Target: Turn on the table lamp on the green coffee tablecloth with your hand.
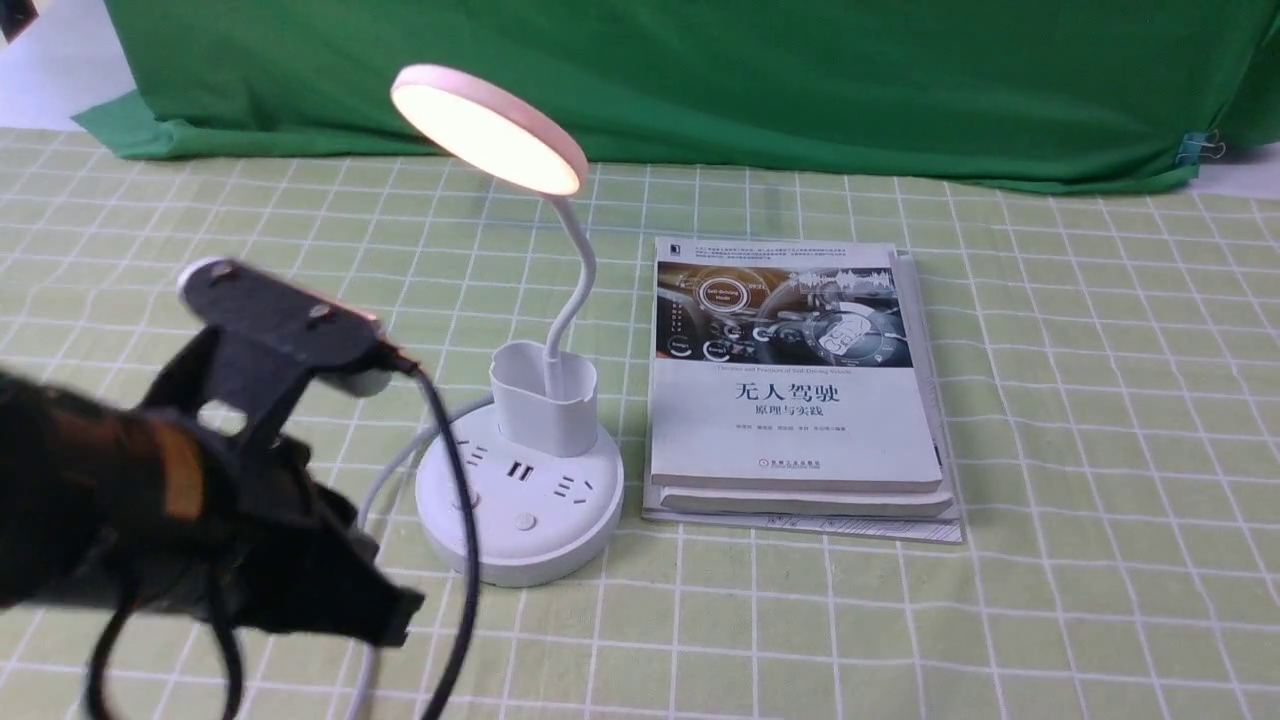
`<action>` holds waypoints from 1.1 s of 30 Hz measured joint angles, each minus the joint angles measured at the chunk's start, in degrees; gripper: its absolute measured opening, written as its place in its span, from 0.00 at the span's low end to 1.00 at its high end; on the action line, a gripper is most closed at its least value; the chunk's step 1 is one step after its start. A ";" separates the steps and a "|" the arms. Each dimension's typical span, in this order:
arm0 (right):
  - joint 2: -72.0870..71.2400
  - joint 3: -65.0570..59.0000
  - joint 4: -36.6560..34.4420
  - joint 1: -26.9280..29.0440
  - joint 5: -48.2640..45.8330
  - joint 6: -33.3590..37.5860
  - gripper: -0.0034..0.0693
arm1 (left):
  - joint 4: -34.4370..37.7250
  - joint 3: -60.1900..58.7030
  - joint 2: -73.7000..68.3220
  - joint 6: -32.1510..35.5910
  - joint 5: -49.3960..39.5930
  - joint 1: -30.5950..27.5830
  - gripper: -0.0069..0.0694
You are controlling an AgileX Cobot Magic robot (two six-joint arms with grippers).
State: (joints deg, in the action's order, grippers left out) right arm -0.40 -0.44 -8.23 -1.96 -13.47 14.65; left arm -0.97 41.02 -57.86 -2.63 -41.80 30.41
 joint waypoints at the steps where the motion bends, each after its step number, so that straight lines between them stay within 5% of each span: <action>1: 0.00 0.00 0.00 0.00 0.00 0.00 0.38 | 0.14 -0.56 0.79 0.03 0.44 0.00 0.10; 10: 0.00 0.00 0.00 0.00 0.00 0.00 0.38 | 1.84 -19.51 29.15 -5.58 22.95 0.00 0.10; 29: 0.00 0.00 0.00 0.00 0.00 0.00 0.38 | 1.53 -22.10 36.00 -4.20 25.73 0.00 0.10; 33: 0.00 0.00 0.00 0.00 0.00 0.00 0.38 | -3.82 -23.85 36.75 -0.73 29.51 0.00 0.10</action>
State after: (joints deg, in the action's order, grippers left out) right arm -0.40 -0.44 -8.23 -1.96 -13.47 14.65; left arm -4.78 17.16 -21.11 -3.36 -12.29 30.41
